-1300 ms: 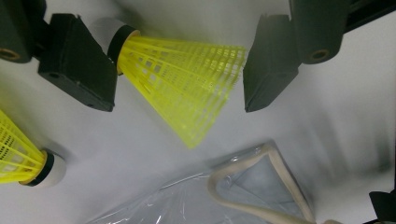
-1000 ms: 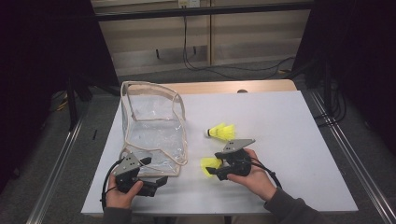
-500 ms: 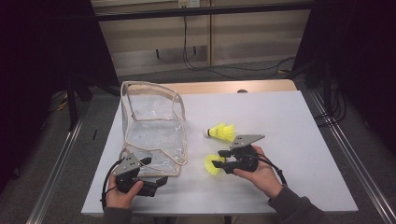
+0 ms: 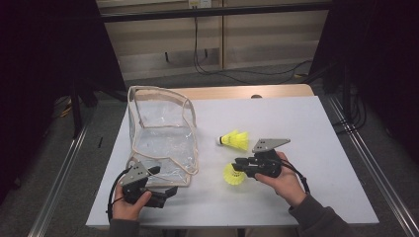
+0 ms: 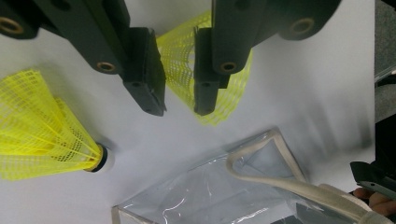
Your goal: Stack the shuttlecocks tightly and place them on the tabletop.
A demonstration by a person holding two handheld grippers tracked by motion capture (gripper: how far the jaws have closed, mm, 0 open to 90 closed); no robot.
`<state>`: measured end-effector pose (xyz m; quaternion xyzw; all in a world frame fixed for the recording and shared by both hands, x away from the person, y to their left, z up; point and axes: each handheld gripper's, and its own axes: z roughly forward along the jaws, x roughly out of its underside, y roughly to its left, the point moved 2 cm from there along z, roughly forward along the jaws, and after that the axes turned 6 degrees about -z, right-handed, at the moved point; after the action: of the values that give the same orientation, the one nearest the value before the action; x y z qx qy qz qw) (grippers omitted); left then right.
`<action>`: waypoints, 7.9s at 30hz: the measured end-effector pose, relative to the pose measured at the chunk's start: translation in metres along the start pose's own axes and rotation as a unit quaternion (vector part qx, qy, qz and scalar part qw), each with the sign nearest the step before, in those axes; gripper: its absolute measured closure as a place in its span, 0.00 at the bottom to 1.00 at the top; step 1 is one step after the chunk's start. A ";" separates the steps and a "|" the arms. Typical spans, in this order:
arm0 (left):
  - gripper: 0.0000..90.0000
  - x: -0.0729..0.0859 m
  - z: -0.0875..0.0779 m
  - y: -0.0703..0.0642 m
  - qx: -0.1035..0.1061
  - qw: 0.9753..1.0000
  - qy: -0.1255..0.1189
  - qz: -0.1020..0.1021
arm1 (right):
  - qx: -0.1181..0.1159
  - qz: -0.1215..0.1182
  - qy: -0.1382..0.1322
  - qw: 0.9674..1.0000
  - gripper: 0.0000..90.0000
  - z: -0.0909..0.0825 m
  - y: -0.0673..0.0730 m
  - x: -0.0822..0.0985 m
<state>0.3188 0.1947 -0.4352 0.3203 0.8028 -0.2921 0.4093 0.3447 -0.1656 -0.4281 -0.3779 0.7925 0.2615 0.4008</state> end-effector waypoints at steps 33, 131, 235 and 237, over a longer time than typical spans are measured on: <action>0.05 -0.001 0.000 -0.003 0.001 1.000 0.003 0.002 | 0.041 0.025 -0.025 0.999 0.97 -0.028 -0.032 0.015; 0.05 -0.001 0.002 -0.001 0.004 1.000 0.002 0.000 | 0.110 0.027 -0.003 0.994 0.95 -0.069 -0.057 0.048; 0.05 -0.001 0.002 -0.002 0.002 1.000 0.004 0.002 | 0.025 0.003 0.038 0.999 0.81 -0.045 -0.043 0.061; 0.05 -0.001 0.002 -0.002 0.002 1.000 0.004 0.002 | 0.026 0.000 0.037 0.999 0.85 -0.045 -0.042 0.061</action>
<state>0.3193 0.1915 -0.4349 0.3236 0.8037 -0.2912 0.4057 0.3352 -0.2462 -0.4596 -0.3768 0.8135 0.2267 0.3807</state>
